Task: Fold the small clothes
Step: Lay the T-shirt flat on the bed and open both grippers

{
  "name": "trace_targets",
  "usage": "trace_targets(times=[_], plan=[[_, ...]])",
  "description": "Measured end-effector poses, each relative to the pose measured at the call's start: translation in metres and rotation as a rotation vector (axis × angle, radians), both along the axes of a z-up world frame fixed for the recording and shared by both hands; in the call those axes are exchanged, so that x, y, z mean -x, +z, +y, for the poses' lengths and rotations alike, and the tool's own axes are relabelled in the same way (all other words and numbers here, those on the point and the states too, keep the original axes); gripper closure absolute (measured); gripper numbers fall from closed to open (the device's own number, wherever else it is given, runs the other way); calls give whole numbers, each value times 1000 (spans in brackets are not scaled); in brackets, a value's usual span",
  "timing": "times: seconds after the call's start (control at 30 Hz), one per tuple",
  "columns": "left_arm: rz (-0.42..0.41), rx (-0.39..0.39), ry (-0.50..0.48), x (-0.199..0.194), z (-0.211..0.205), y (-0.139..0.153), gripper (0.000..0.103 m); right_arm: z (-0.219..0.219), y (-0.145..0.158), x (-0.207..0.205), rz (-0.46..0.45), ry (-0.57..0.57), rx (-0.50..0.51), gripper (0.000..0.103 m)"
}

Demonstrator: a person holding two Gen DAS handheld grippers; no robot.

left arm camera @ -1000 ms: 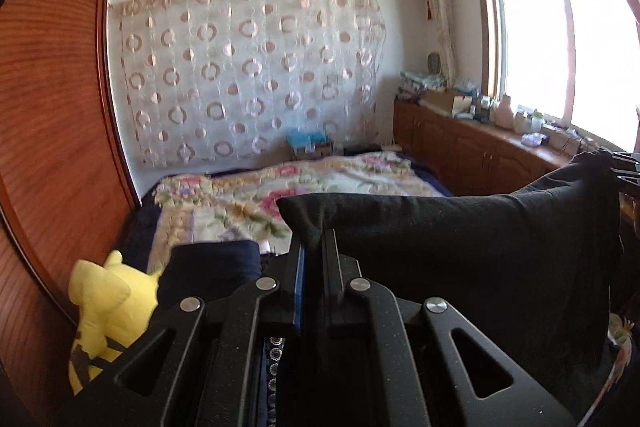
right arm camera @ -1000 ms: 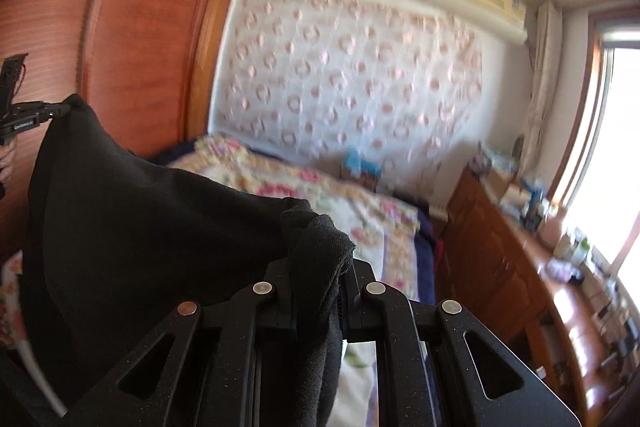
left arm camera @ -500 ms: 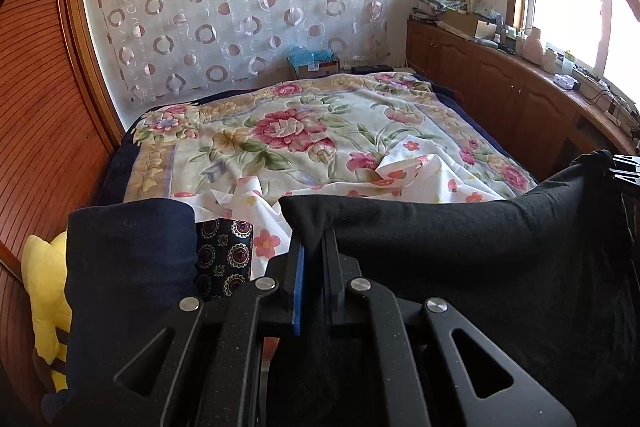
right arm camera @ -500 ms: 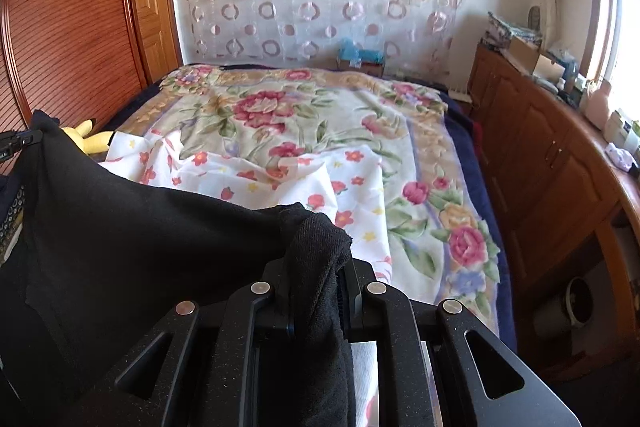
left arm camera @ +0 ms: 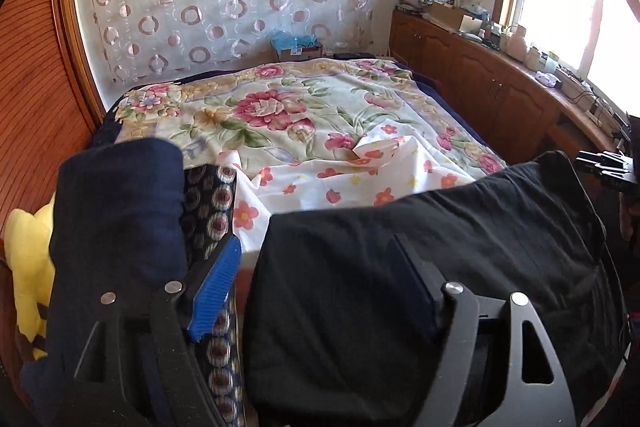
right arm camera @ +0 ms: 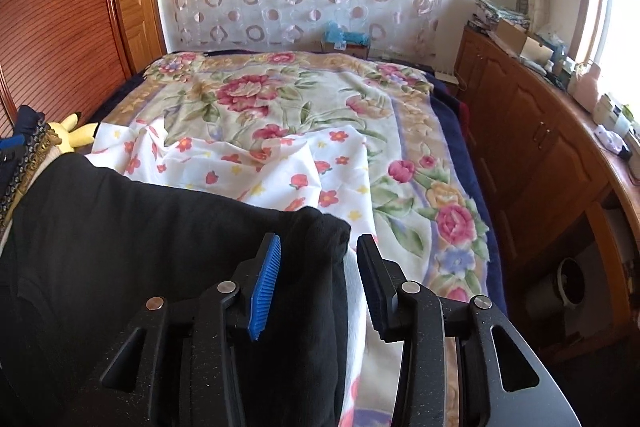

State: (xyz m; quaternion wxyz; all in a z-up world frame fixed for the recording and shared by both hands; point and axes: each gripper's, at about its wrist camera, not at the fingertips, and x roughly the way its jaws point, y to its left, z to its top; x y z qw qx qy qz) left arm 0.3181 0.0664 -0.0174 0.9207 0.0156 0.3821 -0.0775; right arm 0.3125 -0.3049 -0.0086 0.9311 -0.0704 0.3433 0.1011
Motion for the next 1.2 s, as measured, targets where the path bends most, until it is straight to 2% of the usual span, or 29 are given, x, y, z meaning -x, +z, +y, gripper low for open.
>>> trace_targets(times=[0.13,0.47,0.67,0.83,0.97,1.2], plan=[[6,34,18,28,1,-6,26,1,2,44,-26,12,-26,62],[56,34,39,68,-4,-27,26,-10,-18,116,38,-16,-76,62],[91,25,65,78,-3,-43,29,-17,-27,130,81,-39,-91,62],[99,41,69,83,-3,-49,42,-21,-35,133,113,-52,-115,62],[106,34,85,84,-7,-56,47,-19,-37,134,117,-58,-120,62],[125,38,153,80,-4,-73,47,-11,-36,131,111,-44,-117,62]])
